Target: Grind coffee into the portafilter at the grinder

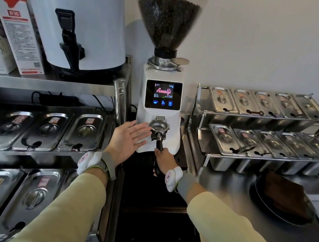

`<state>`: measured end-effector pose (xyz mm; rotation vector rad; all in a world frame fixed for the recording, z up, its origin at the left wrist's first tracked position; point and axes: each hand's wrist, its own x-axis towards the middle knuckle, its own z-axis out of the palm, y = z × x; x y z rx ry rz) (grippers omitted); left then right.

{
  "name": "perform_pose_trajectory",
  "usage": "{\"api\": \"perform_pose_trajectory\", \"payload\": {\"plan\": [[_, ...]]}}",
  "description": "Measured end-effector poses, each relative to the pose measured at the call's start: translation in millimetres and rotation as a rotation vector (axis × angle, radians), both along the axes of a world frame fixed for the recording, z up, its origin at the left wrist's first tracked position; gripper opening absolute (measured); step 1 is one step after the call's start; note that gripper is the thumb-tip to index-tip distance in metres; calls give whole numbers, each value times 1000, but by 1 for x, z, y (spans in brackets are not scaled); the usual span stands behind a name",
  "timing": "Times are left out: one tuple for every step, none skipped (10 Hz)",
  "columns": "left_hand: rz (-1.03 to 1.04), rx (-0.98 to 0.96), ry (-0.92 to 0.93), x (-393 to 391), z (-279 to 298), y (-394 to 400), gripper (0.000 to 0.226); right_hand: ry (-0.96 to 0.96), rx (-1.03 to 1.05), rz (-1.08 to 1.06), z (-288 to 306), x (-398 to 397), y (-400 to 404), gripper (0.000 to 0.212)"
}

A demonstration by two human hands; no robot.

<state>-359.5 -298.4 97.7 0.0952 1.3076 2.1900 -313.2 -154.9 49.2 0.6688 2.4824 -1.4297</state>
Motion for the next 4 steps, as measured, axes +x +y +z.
{"api": "perform_pose_trajectory", "payload": {"plan": [[1,2,-2,0,0,-2,41,-11,-11,-18,3,1,-1,32],[8,-4,-3,0,0,-3,41,-16,4,-15,2,1,-1,39],[11,-13,3,3,6,-3,40,-51,69,-81,10,2,-6,58],[13,-2,5,5,14,-5,40,-24,160,-143,20,7,-3,54]]}}
